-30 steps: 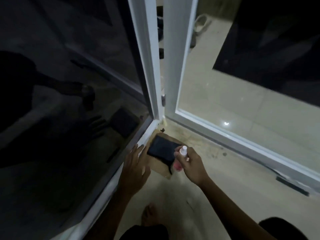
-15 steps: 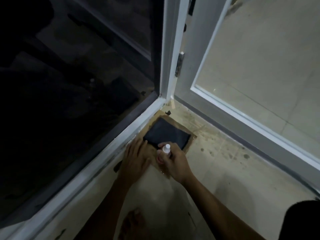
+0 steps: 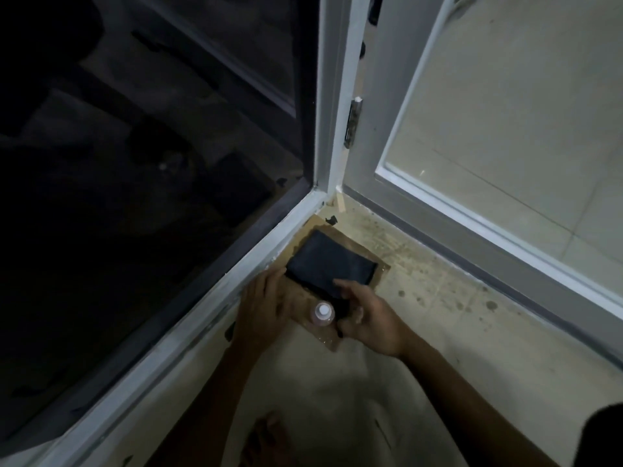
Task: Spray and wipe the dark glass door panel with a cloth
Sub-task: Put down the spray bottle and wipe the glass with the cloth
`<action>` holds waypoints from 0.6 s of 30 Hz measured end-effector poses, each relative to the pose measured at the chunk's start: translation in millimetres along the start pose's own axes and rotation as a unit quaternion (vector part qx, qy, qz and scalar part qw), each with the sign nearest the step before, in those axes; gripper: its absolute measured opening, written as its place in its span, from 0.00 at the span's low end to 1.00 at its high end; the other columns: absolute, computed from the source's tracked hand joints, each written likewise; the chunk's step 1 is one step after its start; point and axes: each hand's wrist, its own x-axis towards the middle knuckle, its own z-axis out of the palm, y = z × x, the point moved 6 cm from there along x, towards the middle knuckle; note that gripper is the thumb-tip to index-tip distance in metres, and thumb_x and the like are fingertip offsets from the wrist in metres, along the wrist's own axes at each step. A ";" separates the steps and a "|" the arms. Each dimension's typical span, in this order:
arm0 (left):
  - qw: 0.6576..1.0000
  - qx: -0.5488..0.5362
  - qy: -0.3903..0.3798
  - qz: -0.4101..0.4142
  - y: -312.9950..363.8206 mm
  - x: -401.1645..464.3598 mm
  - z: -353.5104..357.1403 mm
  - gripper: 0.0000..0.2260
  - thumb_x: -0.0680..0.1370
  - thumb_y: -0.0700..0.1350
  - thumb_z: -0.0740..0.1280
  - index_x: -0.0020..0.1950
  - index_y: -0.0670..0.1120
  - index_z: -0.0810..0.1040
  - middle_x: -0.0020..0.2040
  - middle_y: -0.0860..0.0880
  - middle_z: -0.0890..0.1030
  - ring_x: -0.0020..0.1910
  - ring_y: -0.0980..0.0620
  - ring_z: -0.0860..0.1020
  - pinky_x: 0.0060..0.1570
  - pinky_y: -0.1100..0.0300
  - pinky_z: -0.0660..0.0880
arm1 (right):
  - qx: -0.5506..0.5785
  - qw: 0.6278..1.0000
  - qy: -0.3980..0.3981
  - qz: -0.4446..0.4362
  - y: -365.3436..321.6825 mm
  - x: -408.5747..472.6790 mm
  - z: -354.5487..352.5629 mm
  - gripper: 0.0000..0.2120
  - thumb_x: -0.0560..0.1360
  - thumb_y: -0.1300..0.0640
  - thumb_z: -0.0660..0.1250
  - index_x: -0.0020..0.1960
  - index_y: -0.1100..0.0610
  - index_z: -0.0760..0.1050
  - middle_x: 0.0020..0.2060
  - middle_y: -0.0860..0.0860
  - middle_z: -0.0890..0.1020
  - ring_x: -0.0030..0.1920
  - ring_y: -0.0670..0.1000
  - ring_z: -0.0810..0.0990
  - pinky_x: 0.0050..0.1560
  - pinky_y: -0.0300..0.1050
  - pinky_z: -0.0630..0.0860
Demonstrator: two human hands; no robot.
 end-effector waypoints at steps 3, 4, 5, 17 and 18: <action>0.996 -0.078 0.011 -0.040 11.1 23.8 -10.6 0.23 0.80 0.58 0.58 0.70 0.46 0.71 0.66 0.45 0.75 0.63 0.47 0.75 0.61 0.52 0.73 | -0.006 0.995 0.073 0.066 13.5 17.8 -23.9 0.25 0.79 0.58 0.69 0.74 0.47 0.67 0.65 0.49 0.75 0.61 0.47 0.74 0.51 0.28 0.71; 0.995 -0.090 0.007 -0.038 15.4 34.0 -9.4 0.24 0.80 0.58 0.58 0.70 0.46 0.72 0.66 0.46 0.75 0.63 0.48 0.75 0.59 0.55 0.72 | -0.033 0.990 0.108 0.080 17.7 28.0 -30.3 0.24 0.80 0.55 0.68 0.74 0.47 0.68 0.66 0.50 0.74 0.62 0.49 0.75 0.54 0.34 0.73; 0.996 -0.085 -0.010 -0.035 20.9 42.0 -8.0 0.24 0.80 0.59 0.58 0.71 0.47 0.71 0.66 0.46 0.75 0.63 0.47 0.75 0.59 0.55 0.71 | -0.064 0.985 0.132 0.090 20.0 37.6 -35.0 0.24 0.80 0.52 0.68 0.74 0.47 0.69 0.66 0.52 0.73 0.64 0.53 0.74 0.59 0.43 0.74; 0.990 0.010 -0.119 -0.079 38.4 83.4 12.4 0.19 0.84 0.56 0.58 0.70 0.46 0.71 0.71 0.44 0.73 0.72 0.41 0.67 0.71 0.48 0.59 | -0.238 0.947 0.149 0.159 32.4 69.3 -40.5 0.18 0.83 0.45 0.62 0.67 0.53 0.75 0.63 0.56 0.75 0.64 0.58 0.72 0.68 0.55 0.67; 0.988 0.004 -0.131 -0.078 39.9 85.6 13.4 0.19 0.84 0.57 0.58 0.68 0.46 0.72 0.70 0.43 0.73 0.71 0.41 0.67 0.71 0.48 0.60 | -0.203 0.956 0.159 0.143 29.9 67.6 -42.1 0.16 0.83 0.47 0.63 0.65 0.53 0.77 0.61 0.56 0.75 0.62 0.57 0.73 0.66 0.55 0.70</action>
